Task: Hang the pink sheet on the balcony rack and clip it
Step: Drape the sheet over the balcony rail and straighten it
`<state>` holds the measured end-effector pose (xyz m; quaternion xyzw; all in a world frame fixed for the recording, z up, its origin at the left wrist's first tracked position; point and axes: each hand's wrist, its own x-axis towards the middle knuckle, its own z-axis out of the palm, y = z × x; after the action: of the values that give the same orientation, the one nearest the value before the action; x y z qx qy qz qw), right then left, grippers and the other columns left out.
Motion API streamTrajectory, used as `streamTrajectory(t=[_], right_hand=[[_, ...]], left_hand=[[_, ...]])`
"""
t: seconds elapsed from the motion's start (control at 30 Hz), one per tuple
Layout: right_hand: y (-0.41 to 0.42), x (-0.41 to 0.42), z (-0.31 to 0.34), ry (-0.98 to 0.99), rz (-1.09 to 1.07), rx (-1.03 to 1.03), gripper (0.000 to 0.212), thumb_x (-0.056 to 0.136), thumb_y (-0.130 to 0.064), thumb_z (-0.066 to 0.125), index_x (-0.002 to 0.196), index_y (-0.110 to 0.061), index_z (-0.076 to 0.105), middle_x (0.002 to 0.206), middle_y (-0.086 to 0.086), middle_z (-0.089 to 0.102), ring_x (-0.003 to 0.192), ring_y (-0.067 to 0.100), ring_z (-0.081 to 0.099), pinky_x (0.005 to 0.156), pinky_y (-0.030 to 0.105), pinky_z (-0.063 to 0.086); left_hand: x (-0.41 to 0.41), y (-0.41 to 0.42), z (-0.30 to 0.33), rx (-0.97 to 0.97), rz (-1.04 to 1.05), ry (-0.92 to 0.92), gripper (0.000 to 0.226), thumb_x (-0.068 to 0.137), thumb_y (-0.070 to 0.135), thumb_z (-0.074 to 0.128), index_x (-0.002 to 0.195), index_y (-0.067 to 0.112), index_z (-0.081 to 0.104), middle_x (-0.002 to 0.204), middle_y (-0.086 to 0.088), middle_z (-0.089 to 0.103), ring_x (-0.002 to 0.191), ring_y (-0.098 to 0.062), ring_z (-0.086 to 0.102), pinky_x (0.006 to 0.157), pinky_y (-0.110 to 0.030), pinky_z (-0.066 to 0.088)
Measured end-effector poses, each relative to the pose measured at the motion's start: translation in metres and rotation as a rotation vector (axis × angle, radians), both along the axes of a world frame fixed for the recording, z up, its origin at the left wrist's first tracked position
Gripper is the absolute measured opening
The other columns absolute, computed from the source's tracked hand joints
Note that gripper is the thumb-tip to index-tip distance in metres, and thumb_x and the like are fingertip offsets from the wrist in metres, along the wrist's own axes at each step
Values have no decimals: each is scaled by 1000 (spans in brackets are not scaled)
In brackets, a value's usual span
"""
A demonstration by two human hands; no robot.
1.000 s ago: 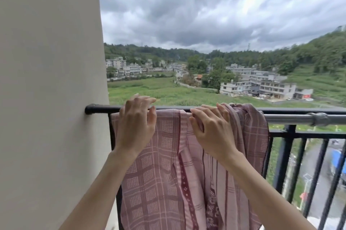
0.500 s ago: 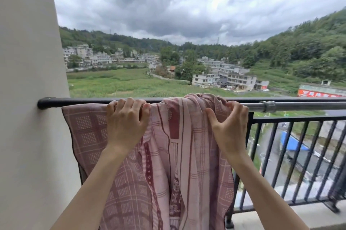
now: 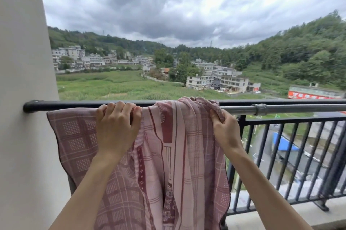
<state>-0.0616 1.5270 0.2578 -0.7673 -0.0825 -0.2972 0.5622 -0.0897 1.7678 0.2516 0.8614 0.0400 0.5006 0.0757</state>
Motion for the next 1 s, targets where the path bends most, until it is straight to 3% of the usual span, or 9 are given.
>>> streamTrajectory(t=[0.17, 0.3, 0.4, 0.5, 0.6, 0.7, 0.77, 0.87, 1.0], right_hand=[[-19, 10, 5, -13, 11, 114, 20, 95, -21, 50, 95, -8, 65, 69, -6, 57, 60, 9, 47, 57, 22, 40], [-54, 19, 17, -27, -82, 216, 21, 95, -19, 49, 100, -5, 64, 72, -3, 57, 61, 7, 47, 50, 17, 35], [-77, 23, 14, 37, -125, 351, 27, 93, -27, 54, 101, -4, 66, 85, 5, 62, 70, 13, 50, 64, 25, 38], [-82, 12, 5, 199, 33, 315, 40, 85, -48, 58, 91, -8, 61, 76, 3, 57, 66, 14, 49, 62, 31, 43], [-76, -5, 6, 292, 234, 239, 34, 74, -58, 61, 82, -24, 59, 79, -2, 60, 81, 19, 58, 80, 38, 48], [-64, -18, 15, 324, 335, 133, 40, 64, -64, 63, 70, -26, 53, 67, -8, 56, 64, 9, 52, 67, 29, 40], [-49, -23, 14, 378, 360, 2, 60, 58, -71, 64, 56, -14, 47, 50, 2, 48, 48, 16, 46, 52, 30, 38], [-21, -26, 9, 356, 381, -100, 58, 63, -62, 72, 49, -17, 38, 41, -4, 40, 38, 11, 38, 40, 24, 35], [6, -22, 8, 293, 446, 114, 13, 72, -23, 76, 71, -24, 63, 75, -6, 67, 73, 7, 63, 73, 29, 55]], left_hand=[[1, -7, -1, -50, 41, -9, 47, 91, 38, 25, 84, 12, 63, 86, -6, 65, 87, -28, 55, 90, -36, 24], [2, -9, -2, -64, 80, -52, 44, 90, 34, 25, 81, 12, 62, 83, -7, 64, 83, -27, 54, 90, -37, 27], [4, -11, -1, -79, 108, -58, 47, 89, 34, 22, 81, 10, 61, 84, -9, 64, 83, -29, 53, 91, -40, 30], [5, -15, 0, -120, 138, -41, 48, 87, 34, 20, 81, 10, 61, 87, -11, 64, 86, -30, 52, 94, -40, 29], [6, -20, 2, -151, 177, -36, 45, 86, 31, 23, 81, 9, 62, 89, -13, 64, 88, -31, 52, 96, -39, 27], [6, -23, 3, -142, 192, -38, 46, 86, 30, 23, 82, 7, 63, 90, -15, 64, 88, -32, 52, 95, -40, 27], [5, -23, 1, -130, 192, -35, 49, 86, 32, 22, 83, 7, 63, 89, -15, 63, 87, -33, 52, 93, -40, 28], [3, -23, 3, -121, 185, 0, 50, 85, 34, 20, 84, 9, 63, 90, -14, 63, 87, -31, 51, 92, -41, 28], [0, -17, 3, -105, 133, 43, 54, 84, 39, 15, 89, 13, 62, 94, -10, 62, 91, -28, 50, 93, -38, 25]])
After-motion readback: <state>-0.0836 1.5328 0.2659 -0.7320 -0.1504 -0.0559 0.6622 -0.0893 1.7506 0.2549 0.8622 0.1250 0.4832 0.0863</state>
